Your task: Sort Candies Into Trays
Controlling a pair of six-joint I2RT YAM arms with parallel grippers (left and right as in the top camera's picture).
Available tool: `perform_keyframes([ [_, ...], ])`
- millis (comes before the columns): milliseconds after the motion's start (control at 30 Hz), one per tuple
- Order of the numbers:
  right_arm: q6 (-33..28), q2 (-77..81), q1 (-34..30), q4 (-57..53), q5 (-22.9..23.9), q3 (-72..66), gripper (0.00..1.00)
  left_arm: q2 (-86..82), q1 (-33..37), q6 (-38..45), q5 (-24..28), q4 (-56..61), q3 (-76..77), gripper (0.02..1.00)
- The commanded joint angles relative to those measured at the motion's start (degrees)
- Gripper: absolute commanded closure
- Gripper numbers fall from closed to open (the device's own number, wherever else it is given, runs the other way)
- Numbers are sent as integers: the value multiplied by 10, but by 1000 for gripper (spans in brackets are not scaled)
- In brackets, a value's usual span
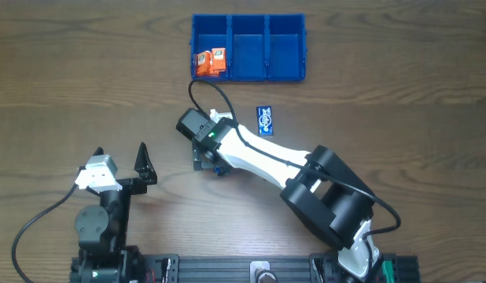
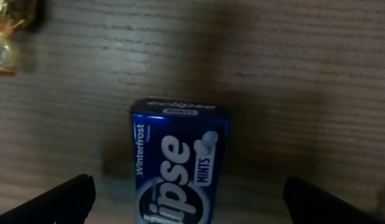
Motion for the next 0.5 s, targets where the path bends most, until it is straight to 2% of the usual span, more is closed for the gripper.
perform_keyframes([
  [33, 32, 25, 1, 1, 15, 12, 80, -3, 2, 4, -5, -25, -9, 23],
  [67, 32, 27, 1, 3, 15, 12, 106, -3, 2, 4, -5, -25, -9, 20],
  [200, 32, 29, 1, 7, 15, 12, 426, -3, 2, 4, -5, -25, -9, 23],
  [233, 32, 29, 1, 7, 14, 12, 535, -3, 2, 4, -5, -25, -9, 20],
  [300, 32, 29, 1, 7, 14, 12, 579, -3, 2, 4, -5, -25, -9, 23],
  [333, 32, 29, 1, 6, 15, 13, 660, -3, 2, 4, -5, -25, -9, 18],
  [367, 32, 28, 2, 4, 15, 16, 682, -3, 2, 4, -5, -25, -9, 20],
  [433, 25, 21, 2, -5, 17, 25, 682, -3, 2, 4, -5, -25, -9, 20],
  [500, 5, -4, 0, -41, 49, 50, 682, -3, 2, 4, -5, -25, -9, 20],
])
